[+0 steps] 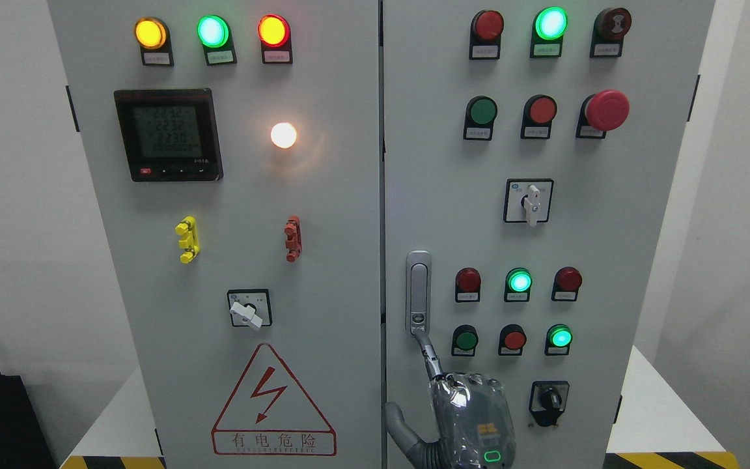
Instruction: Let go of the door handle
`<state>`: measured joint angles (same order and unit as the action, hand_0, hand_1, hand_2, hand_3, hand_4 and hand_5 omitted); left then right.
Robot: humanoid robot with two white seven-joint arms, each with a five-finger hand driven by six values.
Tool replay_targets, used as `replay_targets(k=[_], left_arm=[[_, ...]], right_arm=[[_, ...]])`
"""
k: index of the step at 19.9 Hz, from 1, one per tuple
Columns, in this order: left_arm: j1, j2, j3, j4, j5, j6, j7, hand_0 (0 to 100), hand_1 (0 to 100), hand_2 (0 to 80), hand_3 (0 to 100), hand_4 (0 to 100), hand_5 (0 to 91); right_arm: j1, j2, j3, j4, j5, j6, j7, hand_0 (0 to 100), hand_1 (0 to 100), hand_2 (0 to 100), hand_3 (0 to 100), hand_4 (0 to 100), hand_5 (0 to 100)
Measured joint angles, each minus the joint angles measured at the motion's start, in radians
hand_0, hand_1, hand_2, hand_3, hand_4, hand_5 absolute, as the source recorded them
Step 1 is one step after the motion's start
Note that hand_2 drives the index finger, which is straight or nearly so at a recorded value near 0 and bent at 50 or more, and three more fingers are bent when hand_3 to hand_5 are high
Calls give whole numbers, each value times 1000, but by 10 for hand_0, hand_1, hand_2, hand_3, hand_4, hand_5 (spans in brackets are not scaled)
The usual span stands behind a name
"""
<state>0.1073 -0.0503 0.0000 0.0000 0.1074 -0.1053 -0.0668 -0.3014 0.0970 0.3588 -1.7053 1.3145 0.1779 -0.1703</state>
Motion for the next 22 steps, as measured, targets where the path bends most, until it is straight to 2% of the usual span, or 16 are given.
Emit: replay_targets(k=[22], left_arm=[[0,0,0,0,0,0,0,120,389,0,0,0,0]], right_arm=[[-14,4,-12,26,-1,0,0,340,383,21,1000,1000,1000]])
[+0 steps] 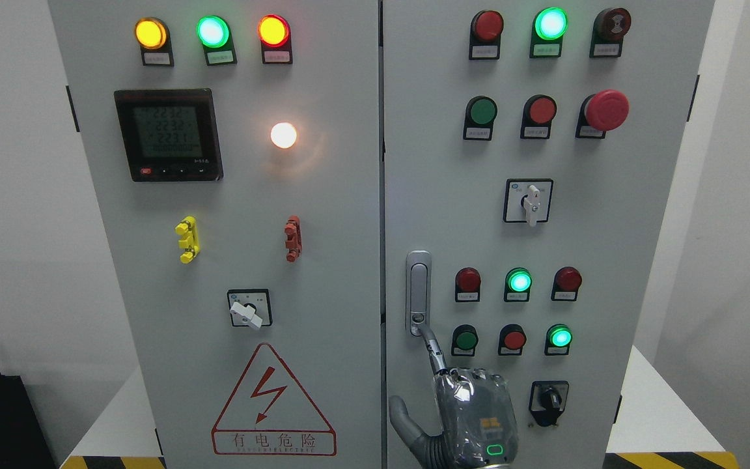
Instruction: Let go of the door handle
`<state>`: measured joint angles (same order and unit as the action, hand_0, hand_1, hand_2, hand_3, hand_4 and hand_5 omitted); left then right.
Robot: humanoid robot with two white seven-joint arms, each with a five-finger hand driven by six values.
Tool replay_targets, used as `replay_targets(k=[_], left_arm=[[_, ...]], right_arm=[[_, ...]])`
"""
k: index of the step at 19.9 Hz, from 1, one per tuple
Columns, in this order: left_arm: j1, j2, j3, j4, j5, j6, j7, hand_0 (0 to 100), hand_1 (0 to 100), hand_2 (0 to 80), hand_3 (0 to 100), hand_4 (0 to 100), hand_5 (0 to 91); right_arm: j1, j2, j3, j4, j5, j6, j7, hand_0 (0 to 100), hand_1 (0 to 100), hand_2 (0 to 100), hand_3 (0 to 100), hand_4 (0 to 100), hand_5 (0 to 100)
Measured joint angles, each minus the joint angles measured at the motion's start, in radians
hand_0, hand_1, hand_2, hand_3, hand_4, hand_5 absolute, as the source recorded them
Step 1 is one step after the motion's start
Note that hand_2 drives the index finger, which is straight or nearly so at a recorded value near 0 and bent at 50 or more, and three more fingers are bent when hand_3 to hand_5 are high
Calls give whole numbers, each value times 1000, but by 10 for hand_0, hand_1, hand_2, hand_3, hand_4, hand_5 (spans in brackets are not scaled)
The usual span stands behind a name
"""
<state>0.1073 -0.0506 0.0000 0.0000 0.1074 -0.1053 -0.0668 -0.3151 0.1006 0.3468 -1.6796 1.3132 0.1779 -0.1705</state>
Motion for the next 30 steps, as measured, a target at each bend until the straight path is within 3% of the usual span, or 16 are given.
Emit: replay_targets(k=[30], left_arm=[[0,0,0,0,0,0,0,120,389,0,0,0,0]], right_arm=[[2,-1,0,20,0,-7,-1,336,380,37,1000,1000,1000]])
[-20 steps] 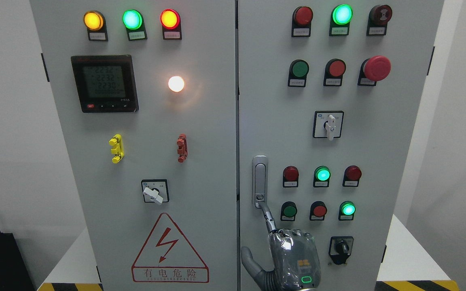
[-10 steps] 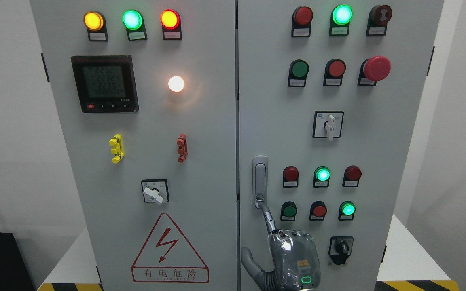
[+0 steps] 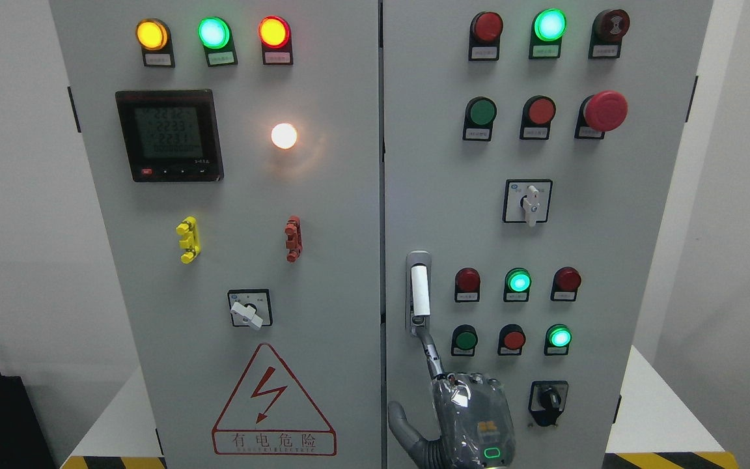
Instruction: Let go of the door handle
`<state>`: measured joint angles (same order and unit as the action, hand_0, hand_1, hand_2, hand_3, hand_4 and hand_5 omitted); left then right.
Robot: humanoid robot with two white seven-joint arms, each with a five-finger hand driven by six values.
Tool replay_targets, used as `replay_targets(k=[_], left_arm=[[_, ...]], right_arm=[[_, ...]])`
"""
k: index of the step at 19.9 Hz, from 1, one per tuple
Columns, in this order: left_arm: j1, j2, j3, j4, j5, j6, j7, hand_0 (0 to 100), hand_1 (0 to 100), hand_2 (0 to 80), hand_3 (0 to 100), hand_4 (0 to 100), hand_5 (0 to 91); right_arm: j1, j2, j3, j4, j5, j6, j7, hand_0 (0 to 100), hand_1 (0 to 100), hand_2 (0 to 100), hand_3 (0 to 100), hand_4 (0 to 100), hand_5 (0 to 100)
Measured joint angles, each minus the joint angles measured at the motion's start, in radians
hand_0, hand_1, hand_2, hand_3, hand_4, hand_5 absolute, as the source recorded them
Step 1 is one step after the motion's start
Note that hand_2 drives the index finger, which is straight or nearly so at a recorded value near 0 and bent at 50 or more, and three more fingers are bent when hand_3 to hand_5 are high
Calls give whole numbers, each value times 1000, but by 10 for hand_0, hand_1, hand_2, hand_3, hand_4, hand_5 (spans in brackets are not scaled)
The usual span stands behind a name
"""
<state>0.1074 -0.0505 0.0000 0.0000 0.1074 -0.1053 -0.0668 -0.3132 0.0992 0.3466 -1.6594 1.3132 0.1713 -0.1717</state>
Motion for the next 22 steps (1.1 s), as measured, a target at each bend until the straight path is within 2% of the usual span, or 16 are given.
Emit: replay_targets(k=[22], left_arm=[[0,0,0,0,0,0,0,120,389,0,0,0,0]], right_arm=[[0,0,1,-3,-1,-1,-10,330,380,37,1000,1000,1000]])
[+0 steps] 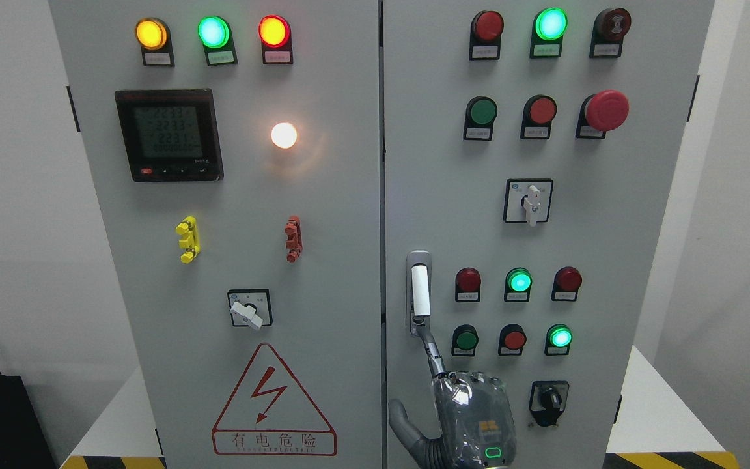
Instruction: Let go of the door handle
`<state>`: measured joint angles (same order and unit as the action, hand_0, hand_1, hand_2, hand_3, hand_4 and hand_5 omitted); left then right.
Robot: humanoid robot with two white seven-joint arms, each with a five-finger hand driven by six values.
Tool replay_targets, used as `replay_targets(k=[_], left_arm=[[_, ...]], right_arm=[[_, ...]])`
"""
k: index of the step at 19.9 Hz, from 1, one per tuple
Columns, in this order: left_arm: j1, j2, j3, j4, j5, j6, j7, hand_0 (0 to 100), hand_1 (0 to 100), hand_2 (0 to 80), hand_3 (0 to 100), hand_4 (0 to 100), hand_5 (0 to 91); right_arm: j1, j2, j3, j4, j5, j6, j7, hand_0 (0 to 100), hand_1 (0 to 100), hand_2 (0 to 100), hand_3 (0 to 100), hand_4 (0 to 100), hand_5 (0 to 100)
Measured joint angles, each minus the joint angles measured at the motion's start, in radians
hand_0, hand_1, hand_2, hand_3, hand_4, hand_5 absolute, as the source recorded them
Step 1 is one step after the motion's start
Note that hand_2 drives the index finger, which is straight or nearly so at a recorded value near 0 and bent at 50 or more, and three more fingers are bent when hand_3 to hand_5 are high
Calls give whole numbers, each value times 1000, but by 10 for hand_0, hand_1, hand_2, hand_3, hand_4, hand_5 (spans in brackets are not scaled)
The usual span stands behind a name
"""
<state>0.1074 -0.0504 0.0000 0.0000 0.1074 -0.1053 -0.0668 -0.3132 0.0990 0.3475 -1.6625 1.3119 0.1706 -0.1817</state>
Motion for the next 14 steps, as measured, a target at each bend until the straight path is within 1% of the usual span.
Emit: replay_targets(k=[10,12,13,14], left_arm=[[0,0,0,0,0,0,0,120,389,0,0,0,0],[0,0,0,0,0,0,0,120,389,0,0,0,0],[0,0,0,0,0,0,0,120,389,0,0,0,0],[0,0,0,0,0,0,0,120,389,0,0,0,0]], right_arm=[[7,0,4,-13,-1,-3,-5,332,380,40,1000,1000,1000],[8,0,4,-17,-1,-5,-12,335,380,49,1000,1000,1000],[8,0,4,-18,-1,-7,-22,343,381,98,1000,1000,1000],[8,1,4,-20,-1,-13,-36,362,385,187,1000,1000,1000]])
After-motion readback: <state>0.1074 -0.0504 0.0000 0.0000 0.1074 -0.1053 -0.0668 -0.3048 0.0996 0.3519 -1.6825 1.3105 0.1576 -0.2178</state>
